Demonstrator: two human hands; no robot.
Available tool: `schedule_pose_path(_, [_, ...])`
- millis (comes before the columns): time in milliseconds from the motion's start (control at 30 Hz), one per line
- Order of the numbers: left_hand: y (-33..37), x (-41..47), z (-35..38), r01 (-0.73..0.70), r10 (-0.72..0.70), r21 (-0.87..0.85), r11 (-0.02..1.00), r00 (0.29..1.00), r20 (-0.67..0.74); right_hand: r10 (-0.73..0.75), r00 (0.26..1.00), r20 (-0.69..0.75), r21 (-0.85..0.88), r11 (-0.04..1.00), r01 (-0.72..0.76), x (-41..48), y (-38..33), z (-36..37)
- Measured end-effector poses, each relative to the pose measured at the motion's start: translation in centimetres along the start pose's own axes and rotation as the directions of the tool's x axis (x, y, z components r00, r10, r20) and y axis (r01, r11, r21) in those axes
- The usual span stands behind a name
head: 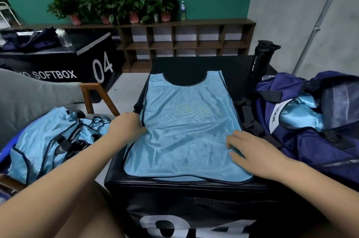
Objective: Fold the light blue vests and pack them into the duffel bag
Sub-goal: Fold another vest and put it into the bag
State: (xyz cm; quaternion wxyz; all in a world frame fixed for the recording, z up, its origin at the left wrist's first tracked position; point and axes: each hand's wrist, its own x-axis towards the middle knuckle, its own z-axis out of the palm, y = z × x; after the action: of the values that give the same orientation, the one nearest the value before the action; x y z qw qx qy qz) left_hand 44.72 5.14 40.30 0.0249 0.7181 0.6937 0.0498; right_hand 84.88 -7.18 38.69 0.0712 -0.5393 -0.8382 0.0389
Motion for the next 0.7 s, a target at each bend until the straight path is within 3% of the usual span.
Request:
schedule_pose_path(400, [-1.4,-0.4,-0.1,0.014,-0.008,0.153,0.988,0.999,-0.042,0.019,1.000,0.010,-0.022,1.000,-0.019,0.1,0.4,0.6])
schedule_pose_path(700, [-4.5,0.6,0.4,-0.118,0.116,-0.018,0.993,0.991,-0.069,0.023,1.000,0.015,-0.029,0.999,-0.022,-0.1,0.4,0.7])
